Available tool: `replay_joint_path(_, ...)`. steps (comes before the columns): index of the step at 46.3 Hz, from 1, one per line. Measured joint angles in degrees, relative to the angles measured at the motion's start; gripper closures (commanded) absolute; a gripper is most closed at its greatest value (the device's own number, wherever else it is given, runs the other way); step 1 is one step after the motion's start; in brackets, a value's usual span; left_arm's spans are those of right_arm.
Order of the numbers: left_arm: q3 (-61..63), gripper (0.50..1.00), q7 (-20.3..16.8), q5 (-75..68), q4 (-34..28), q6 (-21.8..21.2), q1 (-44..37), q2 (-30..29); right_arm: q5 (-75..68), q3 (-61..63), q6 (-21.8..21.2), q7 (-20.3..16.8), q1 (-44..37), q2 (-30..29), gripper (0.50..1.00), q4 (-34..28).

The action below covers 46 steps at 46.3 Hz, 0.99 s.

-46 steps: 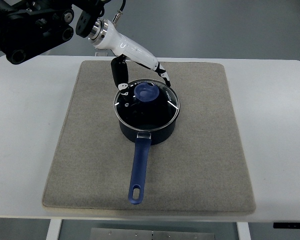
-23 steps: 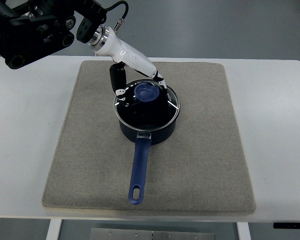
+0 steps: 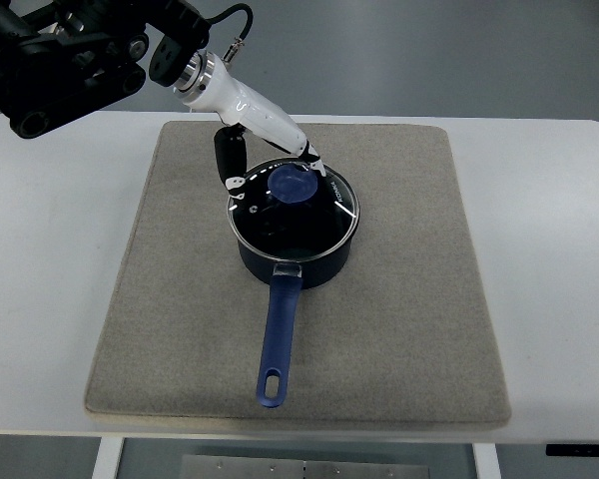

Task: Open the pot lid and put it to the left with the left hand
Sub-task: 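Lower the left hand onto the glass lid around the blue knob, then close the left hand fingers around the blue knob of the lid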

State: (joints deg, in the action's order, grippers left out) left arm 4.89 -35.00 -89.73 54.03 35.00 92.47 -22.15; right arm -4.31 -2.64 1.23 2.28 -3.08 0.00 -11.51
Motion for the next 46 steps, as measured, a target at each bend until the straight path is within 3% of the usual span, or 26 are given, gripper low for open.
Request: replay_joint_path(46,-0.63,0.529,0.00,-2.20,0.13,-0.18,-0.24,-0.08,0.00,0.00,0.00,0.00,0.02,0.00,0.585,0.00)
